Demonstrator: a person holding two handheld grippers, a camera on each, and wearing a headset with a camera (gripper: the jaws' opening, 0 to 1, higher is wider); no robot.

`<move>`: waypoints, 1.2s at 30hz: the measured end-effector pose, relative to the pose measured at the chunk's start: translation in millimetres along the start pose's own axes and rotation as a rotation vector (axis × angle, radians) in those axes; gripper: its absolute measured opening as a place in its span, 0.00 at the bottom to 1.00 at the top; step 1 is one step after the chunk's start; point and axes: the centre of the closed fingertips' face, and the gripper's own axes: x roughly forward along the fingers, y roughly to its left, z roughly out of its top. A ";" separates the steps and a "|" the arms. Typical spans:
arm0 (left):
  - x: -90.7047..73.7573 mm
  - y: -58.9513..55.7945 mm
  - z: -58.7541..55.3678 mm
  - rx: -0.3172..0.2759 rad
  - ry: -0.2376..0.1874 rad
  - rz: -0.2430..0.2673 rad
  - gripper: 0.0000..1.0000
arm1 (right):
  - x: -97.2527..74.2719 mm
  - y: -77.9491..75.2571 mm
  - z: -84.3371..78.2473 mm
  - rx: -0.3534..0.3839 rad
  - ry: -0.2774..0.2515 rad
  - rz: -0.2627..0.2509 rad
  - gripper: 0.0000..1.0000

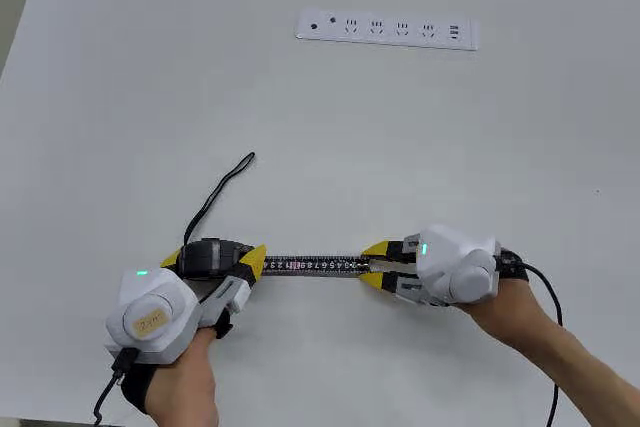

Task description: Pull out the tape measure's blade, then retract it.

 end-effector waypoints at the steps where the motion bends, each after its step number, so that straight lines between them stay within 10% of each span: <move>1: -0.4 0.2 -0.1 -0.005 0.001 0.000 0.67 | 0.6 -0.7 0.9 0.004 -0.001 -0.002 0.12; 36: -2.1 2.5 0.4 -0.020 0.027 -0.006 0.67 | 20.2 0.3 18.6 -0.041 0.023 0.078 0.12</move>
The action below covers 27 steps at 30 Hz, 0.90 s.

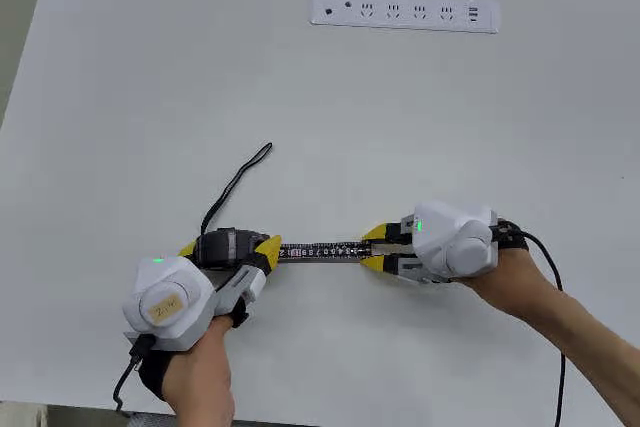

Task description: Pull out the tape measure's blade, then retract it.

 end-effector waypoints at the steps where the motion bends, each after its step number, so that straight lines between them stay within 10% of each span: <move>1: 0.1 0.2 -0.1 -0.001 0.001 -0.001 0.67 | 0.4 -0.3 0.1 -0.001 0.001 0.000 0.12; 27: 2.3 0.8 0.5 0.005 0.015 -0.014 0.67 | 18.0 3.3 13.7 -0.001 -0.014 0.038 0.12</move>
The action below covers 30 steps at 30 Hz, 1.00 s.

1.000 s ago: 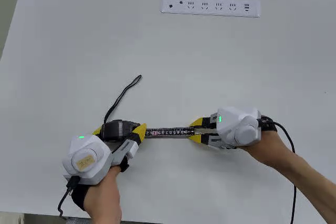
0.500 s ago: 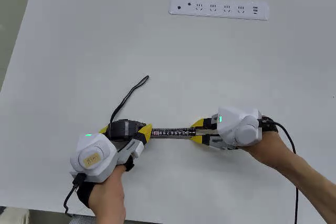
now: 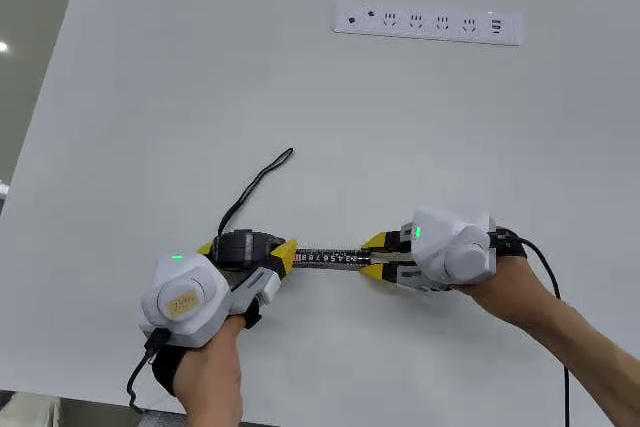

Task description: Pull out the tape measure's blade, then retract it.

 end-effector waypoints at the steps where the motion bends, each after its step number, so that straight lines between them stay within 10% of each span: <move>1: 0.0 0.0 0.0 0.000 0.000 0.000 0.67 | 0.5 0.2 0.4 0.001 0.000 0.003 0.12; 30: -0.6 3.5 1.3 -0.009 0.001 0.003 0.67 | 15.8 2.8 19.4 -0.016 -0.008 0.050 0.12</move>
